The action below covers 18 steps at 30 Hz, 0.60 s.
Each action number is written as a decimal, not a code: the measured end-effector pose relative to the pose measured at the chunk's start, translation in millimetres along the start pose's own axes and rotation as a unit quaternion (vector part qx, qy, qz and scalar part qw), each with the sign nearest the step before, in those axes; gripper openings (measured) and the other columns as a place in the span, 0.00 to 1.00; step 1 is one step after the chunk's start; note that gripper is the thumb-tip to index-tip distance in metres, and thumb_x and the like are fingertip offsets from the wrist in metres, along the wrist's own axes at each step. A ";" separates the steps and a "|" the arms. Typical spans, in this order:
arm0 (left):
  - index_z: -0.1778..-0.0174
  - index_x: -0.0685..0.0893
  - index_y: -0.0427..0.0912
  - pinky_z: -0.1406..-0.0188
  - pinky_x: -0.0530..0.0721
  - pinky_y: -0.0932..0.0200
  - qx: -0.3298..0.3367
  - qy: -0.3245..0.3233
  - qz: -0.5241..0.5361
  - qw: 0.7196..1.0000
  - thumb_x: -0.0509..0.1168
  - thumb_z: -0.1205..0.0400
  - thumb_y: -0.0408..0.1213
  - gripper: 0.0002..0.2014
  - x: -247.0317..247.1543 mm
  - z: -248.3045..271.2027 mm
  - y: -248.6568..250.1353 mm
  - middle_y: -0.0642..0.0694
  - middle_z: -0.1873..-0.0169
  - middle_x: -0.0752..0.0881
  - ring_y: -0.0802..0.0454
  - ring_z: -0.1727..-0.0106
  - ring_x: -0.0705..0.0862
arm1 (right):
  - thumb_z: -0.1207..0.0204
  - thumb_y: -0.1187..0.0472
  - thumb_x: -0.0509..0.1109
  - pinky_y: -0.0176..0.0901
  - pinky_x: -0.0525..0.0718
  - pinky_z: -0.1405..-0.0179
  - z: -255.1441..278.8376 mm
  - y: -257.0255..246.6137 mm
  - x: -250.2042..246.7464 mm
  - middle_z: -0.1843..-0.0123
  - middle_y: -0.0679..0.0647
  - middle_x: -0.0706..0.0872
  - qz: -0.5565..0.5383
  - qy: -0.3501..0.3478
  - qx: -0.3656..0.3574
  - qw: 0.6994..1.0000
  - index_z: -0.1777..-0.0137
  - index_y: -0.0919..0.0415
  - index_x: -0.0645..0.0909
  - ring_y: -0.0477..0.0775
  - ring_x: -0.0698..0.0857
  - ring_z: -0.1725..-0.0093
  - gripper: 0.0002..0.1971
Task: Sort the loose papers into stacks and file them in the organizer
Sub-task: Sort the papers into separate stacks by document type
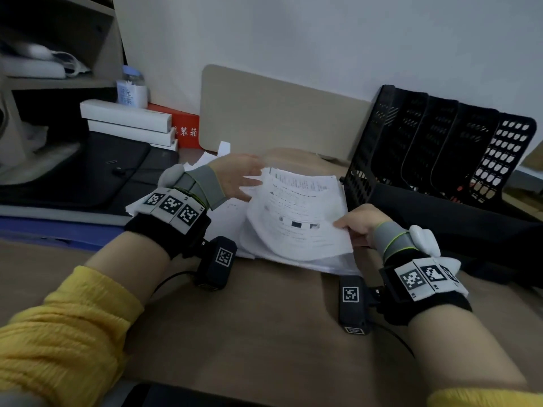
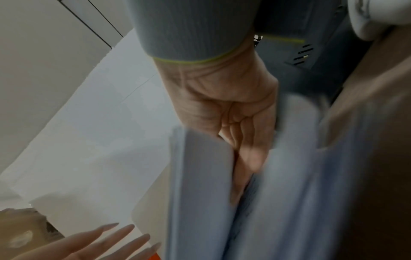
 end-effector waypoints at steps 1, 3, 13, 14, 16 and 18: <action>0.35 0.74 0.48 0.62 0.82 0.47 -0.009 -0.009 -0.008 1.000 0.60 0.13 0.38 0.11 1.9 0.0 -0.7 0.45 0.36 0.76 0.46 0.37 0.78 | 0.27 0.72 0.71 0.51 0.87 0.64 1.7 -0.2 0.3 0.43 0.68 0.86 0.006 -0.005 0.004 1.000 0.40 0.74 0.79 0.63 0.86 0.51 0.15; 0.31 0.73 0.47 0.44 0.79 0.36 -0.018 -0.013 -0.023 0.999 0.59 0.13 0.39 0.14 2.7 -3.5 -1.3 0.44 0.32 0.75 0.46 0.30 0.75 | 0.31 0.72 0.73 0.60 0.88 0.51 0.9 -2.3 -0.8 0.43 0.67 0.86 0.021 0.005 -0.004 1.000 0.41 0.73 0.79 0.65 0.86 0.48 0.18; 0.23 0.72 0.45 0.25 0.65 0.28 -0.053 -0.021 -0.070 0.996 0.59 0.13 0.45 0.22 3.8 -12.5 -6.5 0.43 0.22 0.70 0.42 0.20 0.66 | 0.22 0.58 0.70 0.50 0.78 0.34 10.5 -23.4 7.3 0.29 0.61 0.79 0.163 0.018 -0.069 0.984 0.29 0.68 0.76 0.62 0.78 0.31 0.23; 0.23 0.72 0.45 0.26 0.65 0.27 -0.056 -0.021 -0.069 0.996 0.58 0.13 0.45 0.22 4.5 -13.1 -7.0 0.43 0.22 0.70 0.41 0.20 0.66 | 0.21 0.58 0.69 0.50 0.77 0.31 11.4 -23.8 8.2 0.28 0.61 0.77 0.162 0.013 -0.073 0.984 0.28 0.68 0.76 0.62 0.77 0.30 0.23; 0.23 0.71 0.45 0.26 0.65 0.26 -0.065 -0.024 -0.071 0.995 0.58 0.13 0.45 0.22 5.3 -14.4 -8.8 0.42 0.22 0.70 0.40 0.20 0.66 | 0.19 0.57 0.67 0.52 0.73 0.27 12.7 -22.0 12.9 0.25 0.60 0.75 0.161 -0.018 -0.073 0.984 0.26 0.66 0.73 0.62 0.74 0.26 0.24; 0.21 0.70 0.46 0.26 0.64 0.26 -0.076 -0.026 -0.081 0.993 0.58 0.13 0.45 0.23 6.3 -14.2 -10.9 0.42 0.22 0.70 0.39 0.19 0.64 | 0.20 0.56 0.67 0.52 0.72 0.26 14.3 -18.0 19.3 0.23 0.59 0.72 0.167 -0.057 -0.056 0.983 0.25 0.66 0.72 0.63 0.71 0.25 0.26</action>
Point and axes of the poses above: each hand's wrist, its own z-axis away from the middle knuckle, its own x-axis out of the palm, y = z × x, the point moved 1 cm from there along -z, towards the middle knuckle
